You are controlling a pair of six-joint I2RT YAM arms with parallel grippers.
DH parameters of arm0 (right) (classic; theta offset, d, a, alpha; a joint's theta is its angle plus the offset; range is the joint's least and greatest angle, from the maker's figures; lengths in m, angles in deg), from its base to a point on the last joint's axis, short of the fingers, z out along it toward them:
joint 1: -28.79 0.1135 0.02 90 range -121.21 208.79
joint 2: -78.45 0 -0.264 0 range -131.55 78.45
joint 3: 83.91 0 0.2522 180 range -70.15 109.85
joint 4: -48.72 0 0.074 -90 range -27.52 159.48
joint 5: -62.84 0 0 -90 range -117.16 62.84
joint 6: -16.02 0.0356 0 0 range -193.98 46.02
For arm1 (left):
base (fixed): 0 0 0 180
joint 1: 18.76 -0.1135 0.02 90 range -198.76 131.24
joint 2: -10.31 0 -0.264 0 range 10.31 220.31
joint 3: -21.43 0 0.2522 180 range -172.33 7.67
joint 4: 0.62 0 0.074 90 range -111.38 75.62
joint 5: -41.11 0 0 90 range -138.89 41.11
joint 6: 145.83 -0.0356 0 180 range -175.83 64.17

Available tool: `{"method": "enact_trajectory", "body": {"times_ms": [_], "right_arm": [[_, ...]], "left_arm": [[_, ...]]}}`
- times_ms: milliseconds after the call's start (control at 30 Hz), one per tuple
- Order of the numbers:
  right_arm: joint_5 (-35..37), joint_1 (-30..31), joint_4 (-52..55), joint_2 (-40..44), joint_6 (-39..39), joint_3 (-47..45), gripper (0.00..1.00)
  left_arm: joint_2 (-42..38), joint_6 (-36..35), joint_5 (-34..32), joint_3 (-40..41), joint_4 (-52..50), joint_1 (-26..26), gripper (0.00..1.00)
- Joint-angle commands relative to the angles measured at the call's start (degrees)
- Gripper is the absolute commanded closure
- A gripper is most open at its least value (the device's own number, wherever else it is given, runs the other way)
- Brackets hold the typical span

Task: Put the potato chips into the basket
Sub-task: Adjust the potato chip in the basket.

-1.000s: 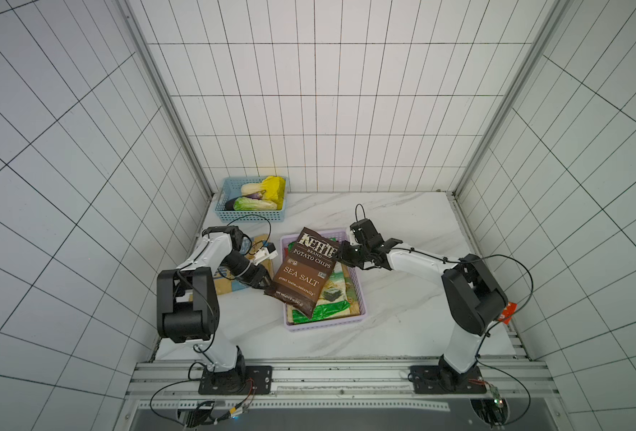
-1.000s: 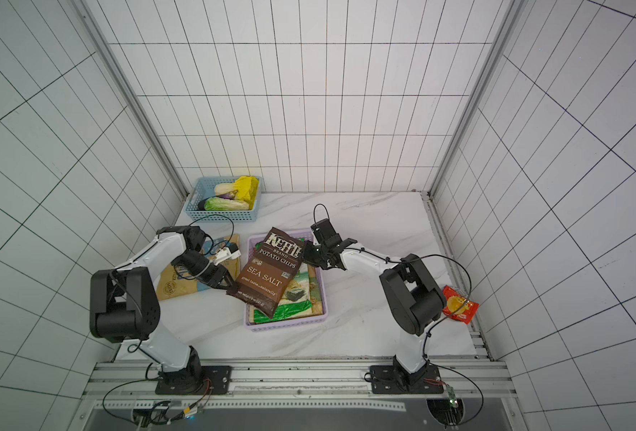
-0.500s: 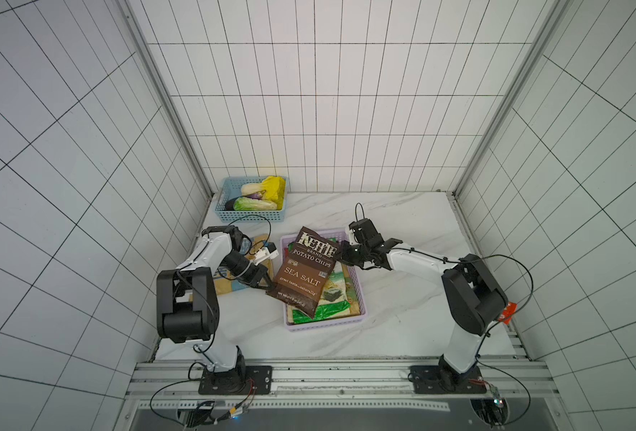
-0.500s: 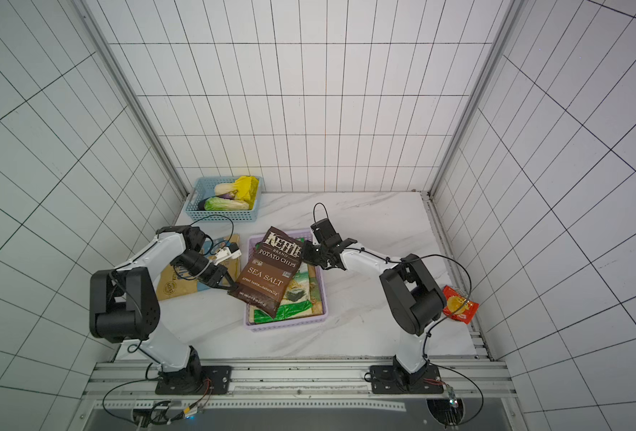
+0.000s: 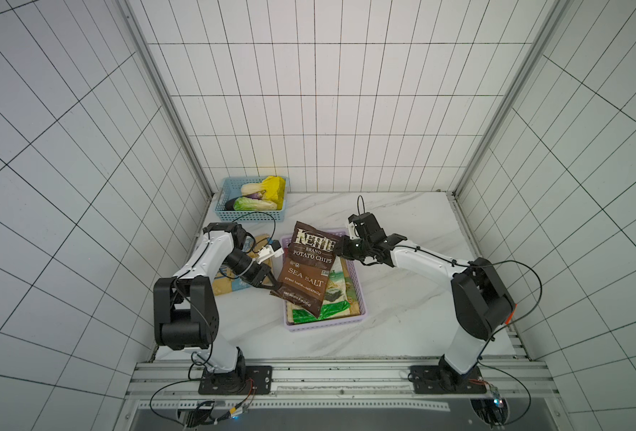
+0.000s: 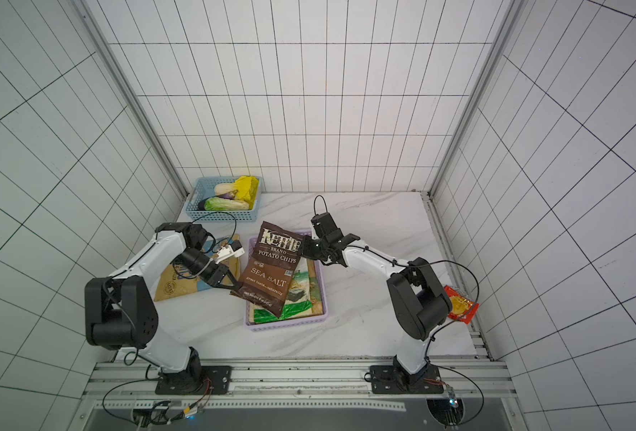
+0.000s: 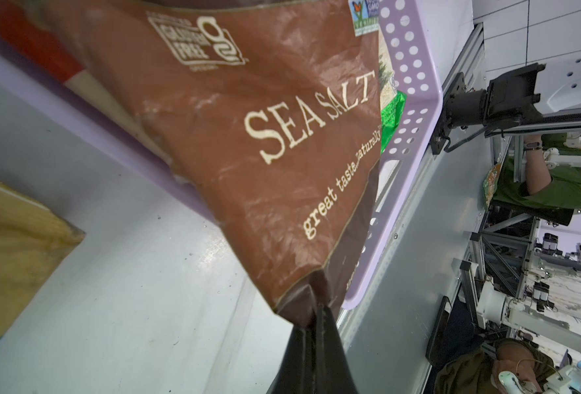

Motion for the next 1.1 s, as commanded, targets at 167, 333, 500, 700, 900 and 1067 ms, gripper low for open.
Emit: {"method": "enact_trajectory", "body": {"times_ms": [167,333,500,700,900,1067], "right_arm": [[0.8,-1.5,6.4,0.1,-3.0,7.1,1.0],[0.7,-2.1,10.5,-0.8,-4.3,10.0,1.0],[1.3,-2.3,12.1,-0.5,-4.6,9.7,1.0],[2.2,-2.5,12.1,0.5,-4.8,7.7,1.0],[0.8,-2.6,12.1,-0.9,-5.7,7.9,1.0],[0.1,-2.7,12.6,-2.0,-6.9,8.9,0.72]], "left_arm": [[1.9,0.1,4.2,-1.5,-1.3,6.6,1.0],[3.8,1.2,6.5,-1.5,-0.3,9.6,1.0],[5.2,3.9,8.2,-1.3,2.3,14.1,1.0],[2.5,9.5,4.6,1.0,8.9,18.6,0.95],[-1.5,7.8,0.9,2.0,8.0,18.1,0.39],[-5.7,4.0,-1.2,0.8,2.5,16.9,0.11]]}}
